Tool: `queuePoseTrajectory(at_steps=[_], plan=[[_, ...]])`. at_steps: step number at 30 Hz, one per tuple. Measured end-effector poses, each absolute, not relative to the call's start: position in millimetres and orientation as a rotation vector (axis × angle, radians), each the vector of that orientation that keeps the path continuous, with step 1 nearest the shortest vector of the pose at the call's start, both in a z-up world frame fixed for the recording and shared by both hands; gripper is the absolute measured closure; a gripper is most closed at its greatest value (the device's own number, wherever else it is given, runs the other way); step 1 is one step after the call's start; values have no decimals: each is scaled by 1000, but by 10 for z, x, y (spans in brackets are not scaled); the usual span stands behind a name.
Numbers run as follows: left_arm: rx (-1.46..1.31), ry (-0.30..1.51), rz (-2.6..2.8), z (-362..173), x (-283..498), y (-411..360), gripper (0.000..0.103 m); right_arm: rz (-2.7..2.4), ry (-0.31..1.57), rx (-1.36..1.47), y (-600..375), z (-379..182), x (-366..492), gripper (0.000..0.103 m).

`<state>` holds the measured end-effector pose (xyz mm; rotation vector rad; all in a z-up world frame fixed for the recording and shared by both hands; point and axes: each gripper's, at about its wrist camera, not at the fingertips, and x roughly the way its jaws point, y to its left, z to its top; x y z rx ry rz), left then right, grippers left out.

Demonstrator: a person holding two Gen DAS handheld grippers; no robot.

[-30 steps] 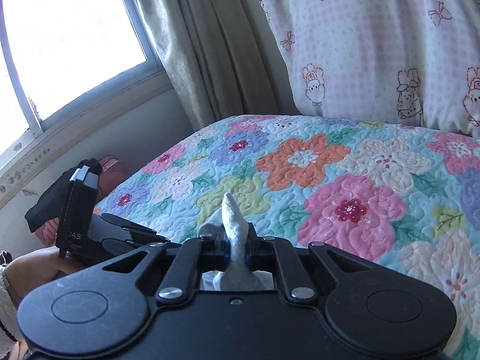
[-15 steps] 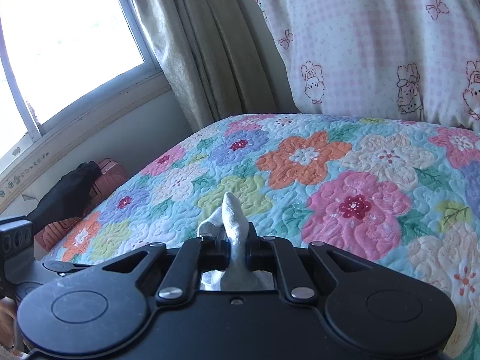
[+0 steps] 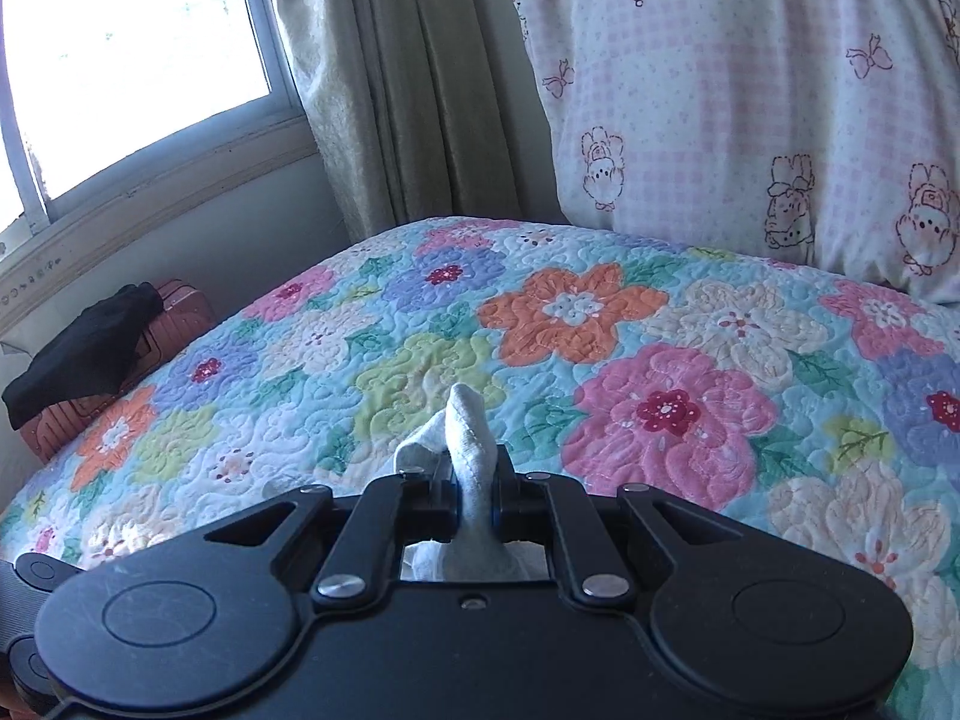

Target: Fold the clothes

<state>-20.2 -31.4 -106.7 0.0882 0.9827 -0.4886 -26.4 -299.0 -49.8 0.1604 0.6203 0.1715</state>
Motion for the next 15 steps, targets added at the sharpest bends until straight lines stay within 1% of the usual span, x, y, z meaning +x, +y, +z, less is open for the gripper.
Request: queuePoseTrajectory(at_steps=[1,2,5,7,9,10,13,15], plan=[[66,982,-484,-1014,-182,-268,66,170,620,153,-2989,-496,-263,92],[44,954,-483,-915,-175,-215,67,178,622,167,-3005,-498,-266,92],[-18,846,-550,-607,-174,-172,67,206,629,218,-3035,-504,-273,92],[-111,841,-690,-490,-78,-276,67,226,635,259,-3057,-507,-263,92],[-161,861,-798,-493,29,-509,71,243,643,314,-3084,-511,-231,92],[-179,874,-842,-521,85,-644,71,251,647,340,-3098,-513,-215,92],[-204,939,-868,-764,286,-1055,71,269,656,382,-3133,-518,-176,92],[-162,999,-791,-983,424,-1294,71,279,659,405,-3161,-536,-172,92]])
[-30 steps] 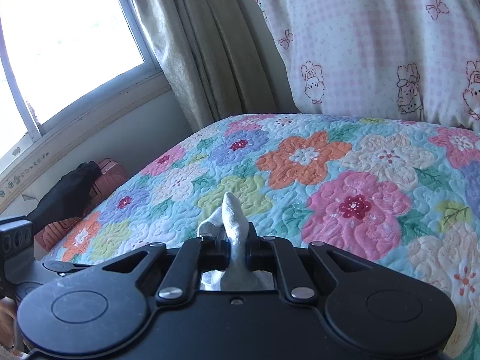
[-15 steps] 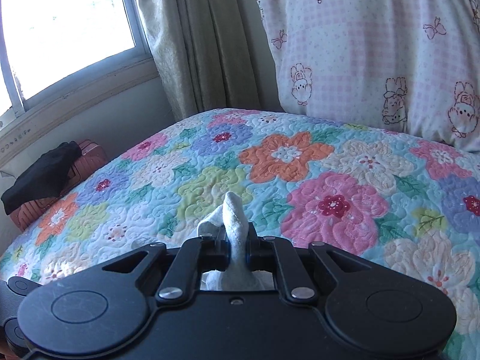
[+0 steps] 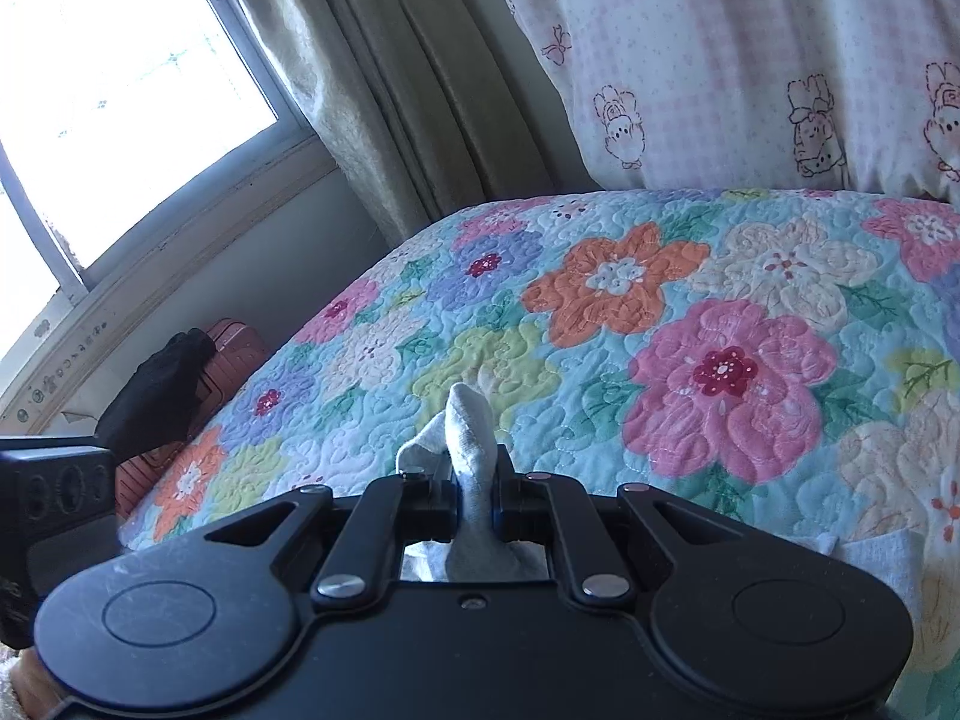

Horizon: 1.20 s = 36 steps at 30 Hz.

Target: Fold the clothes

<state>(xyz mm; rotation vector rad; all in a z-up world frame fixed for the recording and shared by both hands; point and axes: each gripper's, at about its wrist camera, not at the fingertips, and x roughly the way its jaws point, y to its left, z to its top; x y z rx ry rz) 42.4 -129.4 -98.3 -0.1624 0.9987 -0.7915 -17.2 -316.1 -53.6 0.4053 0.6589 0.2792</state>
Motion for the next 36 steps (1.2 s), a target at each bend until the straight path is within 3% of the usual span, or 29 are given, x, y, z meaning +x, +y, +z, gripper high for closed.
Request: queuePoseTrajectory(at_steps=[4,7,16,20,23,25,29,31,36], plan=[[-127,1056,-619,-1095,591,-1292,80,287,653,467,-3260,-595,-185,92],[-117,951,-555,-954,637,-1069,77,282,654,487,-3317,-650,-175,92],[-184,956,-413,-1171,837,-648,70,378,658,672,-3323,-763,-135,91],[-271,926,-425,-1057,588,-370,69,406,775,645,-2995,-927,-190,91],[-349,904,-479,-982,310,-143,63,411,835,517,-2782,-1115,-342,79],[-389,892,-496,-967,162,-14,60,472,819,498,-2753,-1140,-465,64],[-365,852,-542,-863,47,1,59,520,752,577,-2920,-1068,-691,59],[-349,835,-572,-813,16,-24,54,548,689,680,-3114,-1011,-861,40],[-279,881,-628,-900,14,-241,49,376,653,555,-3328,-890,-1263,40]])
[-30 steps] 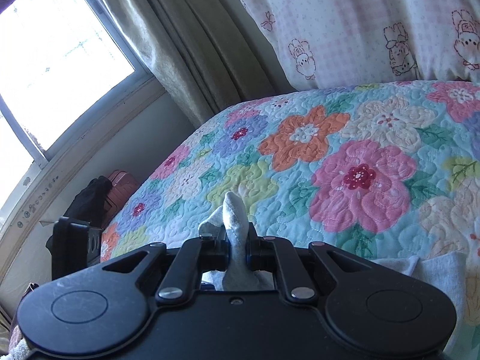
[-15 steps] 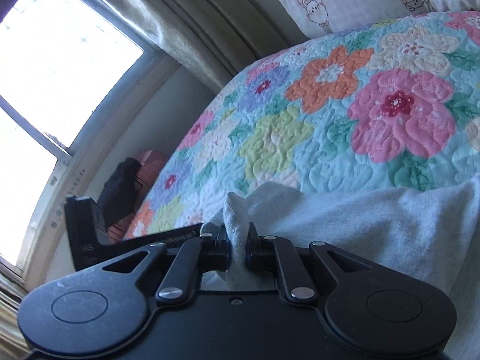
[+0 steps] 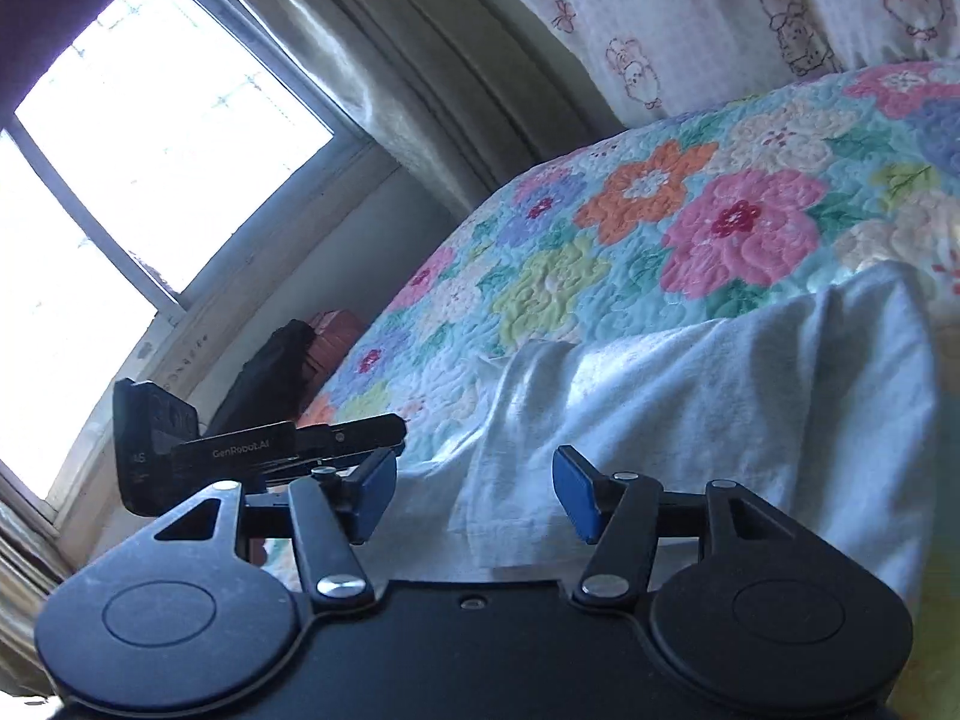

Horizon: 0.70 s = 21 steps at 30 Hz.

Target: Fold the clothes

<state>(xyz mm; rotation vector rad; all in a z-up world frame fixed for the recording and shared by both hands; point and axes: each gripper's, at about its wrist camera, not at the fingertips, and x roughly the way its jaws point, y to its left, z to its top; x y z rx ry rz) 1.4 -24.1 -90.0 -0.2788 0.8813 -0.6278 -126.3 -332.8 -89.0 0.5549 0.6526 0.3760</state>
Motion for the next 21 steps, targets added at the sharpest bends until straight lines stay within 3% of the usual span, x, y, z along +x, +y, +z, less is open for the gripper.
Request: queuePoseTrajectory(at_steps=[4,5,9,10,12,13,14,15,16,19,21], plan=[[0,973,-463,-1129,13,-463,46,135,683,376,-3393,-891,-1367,39],[71,991,-396,-1209,8,-478,36,93,688,364,-3419,-913,-1366,39],[-78,1025,-385,-1252,76,-262,36,34,729,413,-3530,-1127,-1197,34],[-95,1020,-400,-1231,82,-226,40,20,748,432,-3538,-1212,-1129,31],[-162,1010,-454,-1213,93,-130,63,-1,766,473,-3554,-1358,-1003,30],[-196,1005,-482,-1205,98,-82,84,10,751,496,-3536,-1380,-989,29],[-225,999,-501,-1196,97,-28,87,24,735,518,-3520,-1396,-977,35],[-248,995,-507,-1187,85,38,88,64,715,542,-3513,-1364,-976,66],[-265,992,-510,-1178,76,42,89,97,692,592,-3511,-1317,-1003,90],[-307,1021,-484,-1210,88,32,91,133,628,790,-3655,-1264,-1116,91],[-367,1055,-463,-1258,124,88,90,67,727,742,-3658,-1325,-1097,91]])
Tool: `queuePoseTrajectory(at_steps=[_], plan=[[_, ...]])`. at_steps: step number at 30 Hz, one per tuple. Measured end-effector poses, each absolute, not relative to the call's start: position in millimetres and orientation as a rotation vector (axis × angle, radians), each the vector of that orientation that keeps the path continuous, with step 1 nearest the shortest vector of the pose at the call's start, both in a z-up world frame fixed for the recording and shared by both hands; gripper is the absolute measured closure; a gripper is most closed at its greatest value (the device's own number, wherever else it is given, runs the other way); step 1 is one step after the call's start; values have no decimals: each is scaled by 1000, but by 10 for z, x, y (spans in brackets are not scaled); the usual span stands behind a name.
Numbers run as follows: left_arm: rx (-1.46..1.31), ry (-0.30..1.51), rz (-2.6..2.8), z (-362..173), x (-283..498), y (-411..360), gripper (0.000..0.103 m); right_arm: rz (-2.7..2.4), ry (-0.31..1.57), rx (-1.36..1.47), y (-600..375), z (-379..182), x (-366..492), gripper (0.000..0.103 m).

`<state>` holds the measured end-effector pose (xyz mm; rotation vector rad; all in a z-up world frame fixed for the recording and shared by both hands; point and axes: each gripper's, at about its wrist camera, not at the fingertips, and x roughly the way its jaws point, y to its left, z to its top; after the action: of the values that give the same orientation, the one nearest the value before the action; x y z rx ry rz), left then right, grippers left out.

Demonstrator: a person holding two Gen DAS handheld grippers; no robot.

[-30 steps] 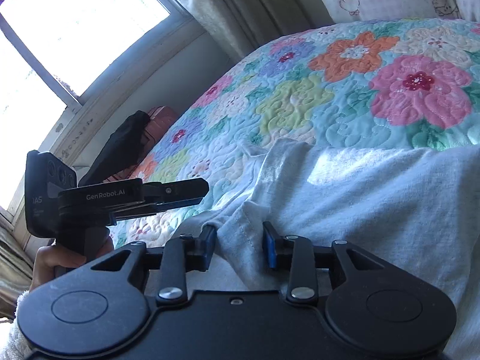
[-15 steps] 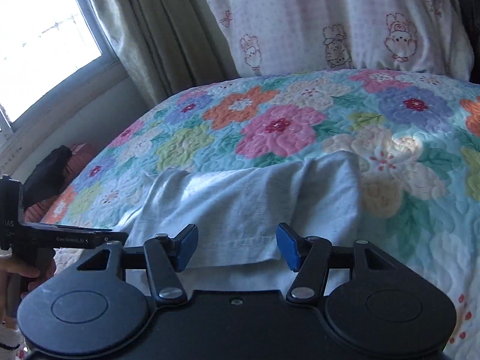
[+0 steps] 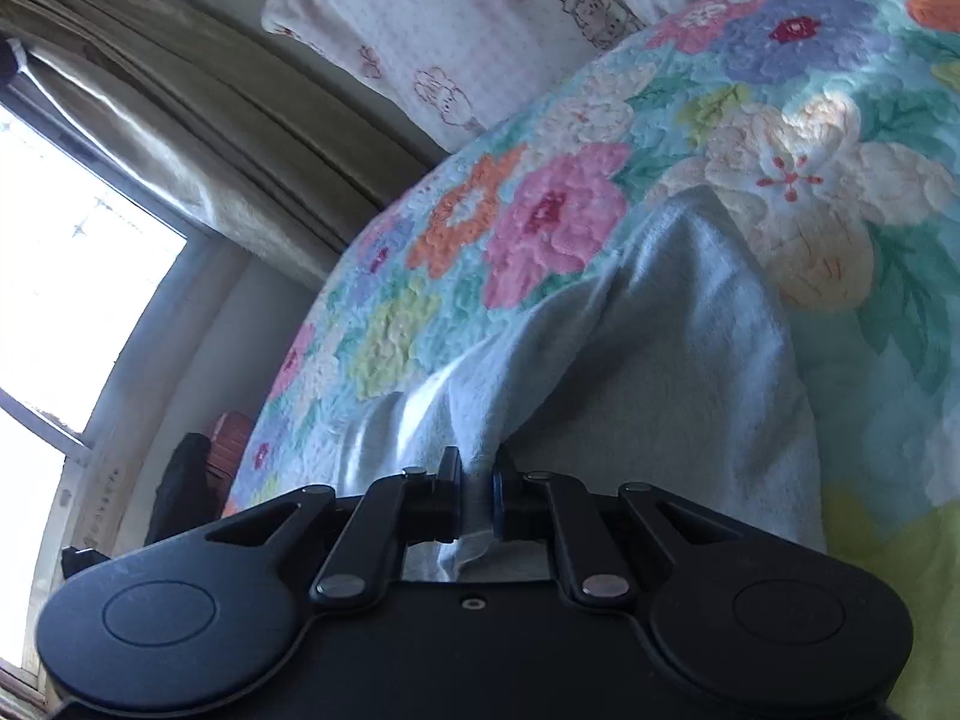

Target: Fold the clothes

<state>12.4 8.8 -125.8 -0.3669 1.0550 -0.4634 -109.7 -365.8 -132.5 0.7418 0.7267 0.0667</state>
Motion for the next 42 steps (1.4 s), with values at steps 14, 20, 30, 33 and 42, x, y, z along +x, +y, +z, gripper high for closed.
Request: queuePoseTrajectory(at_steps=[14,20,30,33,42], plan=[[-593,854,-702,-781,-77,-262,88,2,820,267,-3177,-1139,-1806,45],[-149,961,-579,-1142,-235,-1050,86,-97,765,405,-3445,-1133,-2054,44],[42,912,-439,-1044,-521,-959,74,-109,823,631,-3739,-1370,-2296,43],[0,896,-463,-935,-700,-833,61,-72,817,732,-3784,-1475,-2433,42],[29,824,-485,-1034,-905,-1146,51,-6,671,666,-3540,-1669,-2266,86]])
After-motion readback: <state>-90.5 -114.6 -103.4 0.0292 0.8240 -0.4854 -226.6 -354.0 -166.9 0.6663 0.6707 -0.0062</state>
